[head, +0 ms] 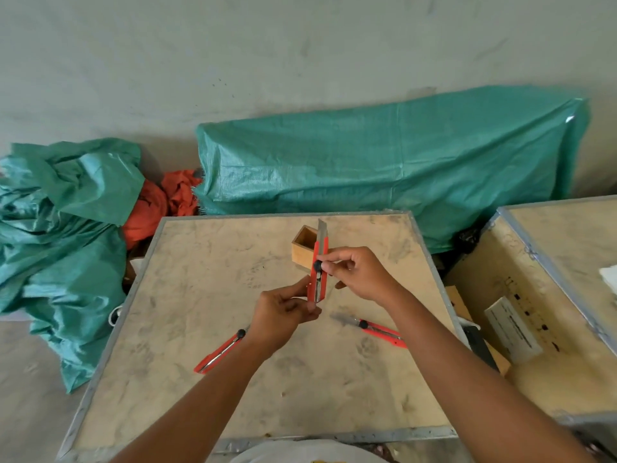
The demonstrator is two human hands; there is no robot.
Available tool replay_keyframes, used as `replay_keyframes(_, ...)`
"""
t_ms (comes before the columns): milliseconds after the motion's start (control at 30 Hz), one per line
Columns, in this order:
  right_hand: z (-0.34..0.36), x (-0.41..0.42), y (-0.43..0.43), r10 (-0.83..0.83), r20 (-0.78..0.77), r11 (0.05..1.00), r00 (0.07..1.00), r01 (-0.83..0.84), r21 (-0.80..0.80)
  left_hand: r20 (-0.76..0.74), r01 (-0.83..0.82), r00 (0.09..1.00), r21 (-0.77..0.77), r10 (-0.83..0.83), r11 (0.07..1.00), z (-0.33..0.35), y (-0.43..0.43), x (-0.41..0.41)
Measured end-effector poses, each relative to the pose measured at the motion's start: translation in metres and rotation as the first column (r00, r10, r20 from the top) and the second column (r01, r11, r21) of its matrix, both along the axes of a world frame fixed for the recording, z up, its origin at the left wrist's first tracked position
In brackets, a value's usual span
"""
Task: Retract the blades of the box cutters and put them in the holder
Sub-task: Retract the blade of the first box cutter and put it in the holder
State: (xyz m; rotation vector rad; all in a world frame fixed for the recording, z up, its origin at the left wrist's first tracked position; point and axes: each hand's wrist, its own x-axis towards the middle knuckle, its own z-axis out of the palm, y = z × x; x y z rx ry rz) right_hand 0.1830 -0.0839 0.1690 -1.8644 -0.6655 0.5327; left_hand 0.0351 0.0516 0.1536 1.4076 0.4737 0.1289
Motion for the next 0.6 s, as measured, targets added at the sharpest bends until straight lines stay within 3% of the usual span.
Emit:
replay_keyframes(467,0.004,-0.004,-0.043,0.132,0.037,0.988,0.991,-0.128,-0.092,0.003,-0.02,1.0,-0.012,0.02,1.0,0.003,-0.038,0.009)
replay_keyframes(600,0.007,0.008,-0.054,0.085,0.098,0.989,0.992,-0.072,-0.131,0.003,-0.063,0.998,-0.005,0.063,0.998,0.006,-0.056,0.02)
